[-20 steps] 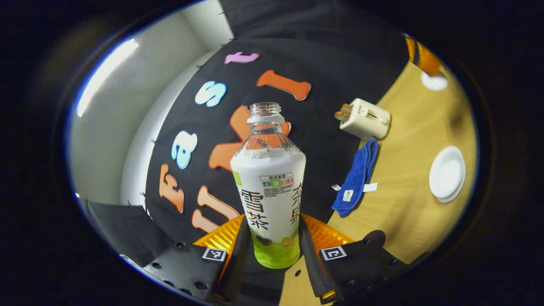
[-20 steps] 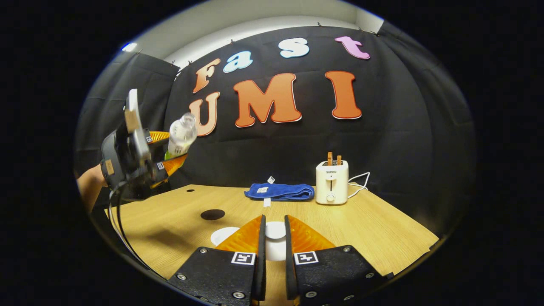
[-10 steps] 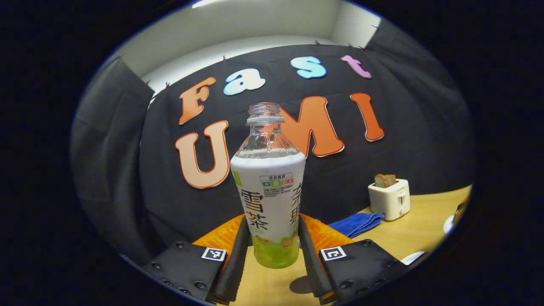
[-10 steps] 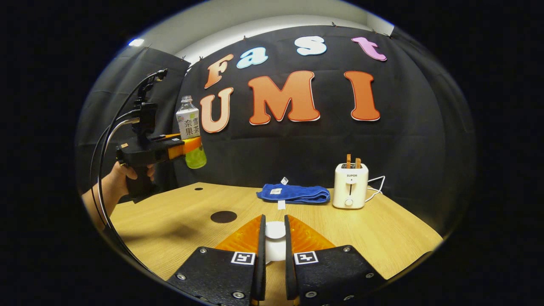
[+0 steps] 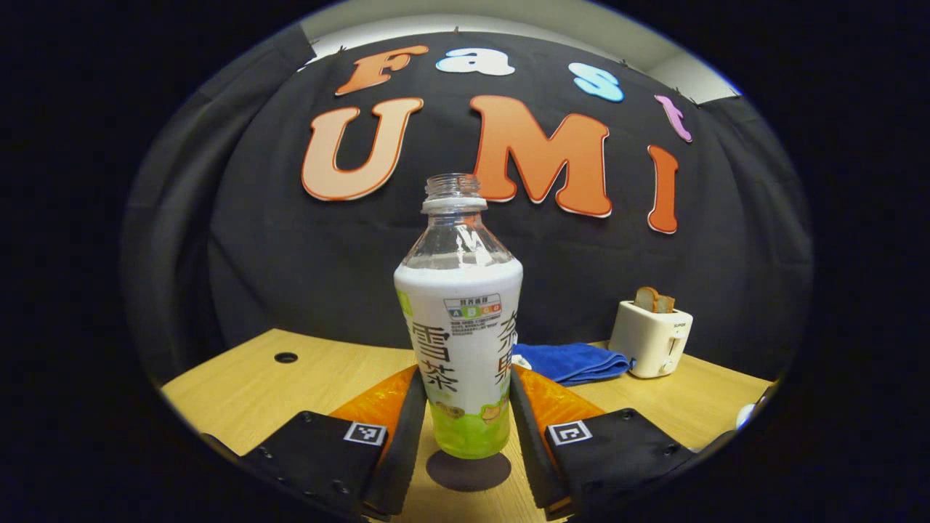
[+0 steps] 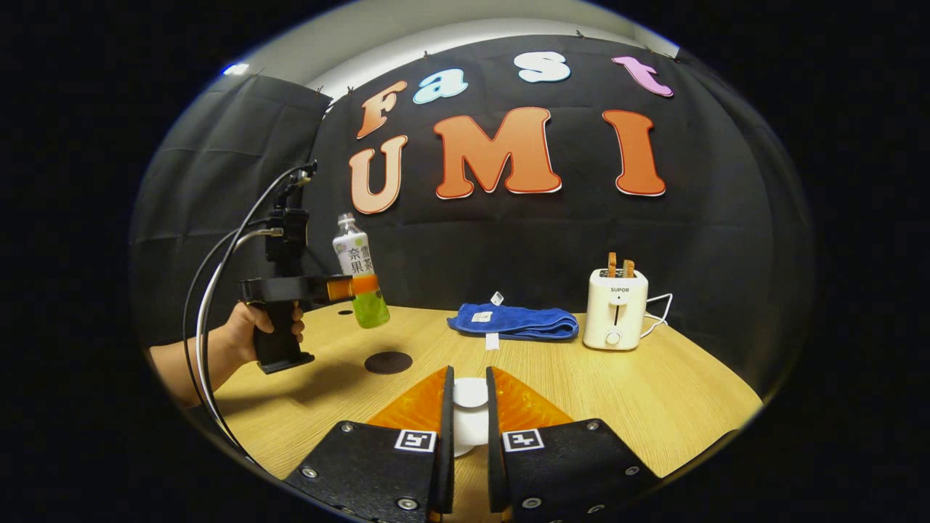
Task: Open the teacup lid with one hand, grasp the water bottle and pour water into the teacup with the other hand; after pouring, place the water bottle on the coaster and then close the teacup lid.
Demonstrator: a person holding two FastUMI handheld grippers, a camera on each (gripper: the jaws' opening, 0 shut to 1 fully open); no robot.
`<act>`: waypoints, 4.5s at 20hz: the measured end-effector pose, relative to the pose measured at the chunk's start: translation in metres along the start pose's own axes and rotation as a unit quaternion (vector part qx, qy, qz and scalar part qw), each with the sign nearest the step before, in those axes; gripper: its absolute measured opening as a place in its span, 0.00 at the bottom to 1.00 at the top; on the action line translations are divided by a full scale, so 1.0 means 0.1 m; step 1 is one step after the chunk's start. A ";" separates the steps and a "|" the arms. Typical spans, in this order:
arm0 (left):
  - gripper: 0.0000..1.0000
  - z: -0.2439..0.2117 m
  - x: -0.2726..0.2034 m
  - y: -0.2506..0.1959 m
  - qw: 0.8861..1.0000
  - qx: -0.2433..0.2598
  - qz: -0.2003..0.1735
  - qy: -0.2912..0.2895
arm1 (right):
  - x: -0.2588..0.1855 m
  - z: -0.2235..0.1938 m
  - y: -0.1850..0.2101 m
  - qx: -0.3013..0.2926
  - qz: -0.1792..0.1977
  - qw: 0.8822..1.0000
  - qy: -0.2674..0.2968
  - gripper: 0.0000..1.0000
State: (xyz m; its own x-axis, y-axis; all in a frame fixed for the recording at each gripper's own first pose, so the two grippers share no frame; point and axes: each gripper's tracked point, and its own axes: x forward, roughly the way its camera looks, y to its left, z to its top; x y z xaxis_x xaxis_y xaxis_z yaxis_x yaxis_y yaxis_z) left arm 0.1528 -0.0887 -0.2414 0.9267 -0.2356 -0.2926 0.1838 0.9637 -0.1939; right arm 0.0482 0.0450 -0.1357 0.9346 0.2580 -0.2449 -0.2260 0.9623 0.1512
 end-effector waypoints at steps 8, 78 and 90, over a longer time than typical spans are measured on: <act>0.64 -0.62 0.17 -0.04 0.998 0.014 -0.007 0.069 | 0.13 -0.14 0.02 0.002 0.005 1.000 0.018 0.19; 0.98 1.21 -2.31 0.18 0.982 0.095 0.088 -0.140 | -0.38 1.18 -0.24 -0.031 -0.117 0.985 -0.122 0.83; 0.98 1.21 -2.31 0.10 0.983 0.094 0.080 -0.140 | -0.51 1.30 -0.28 -0.038 -0.123 0.983 -0.134 0.83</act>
State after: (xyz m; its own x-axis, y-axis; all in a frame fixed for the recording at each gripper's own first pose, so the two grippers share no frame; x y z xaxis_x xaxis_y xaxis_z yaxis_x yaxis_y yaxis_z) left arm -0.0199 -0.0094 -0.0630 0.9976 -0.0611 -0.0318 0.0617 0.9979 0.0173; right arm 0.0422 -0.0060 -0.0026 1.0000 -0.0045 -0.0031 0.0047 0.9990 0.0439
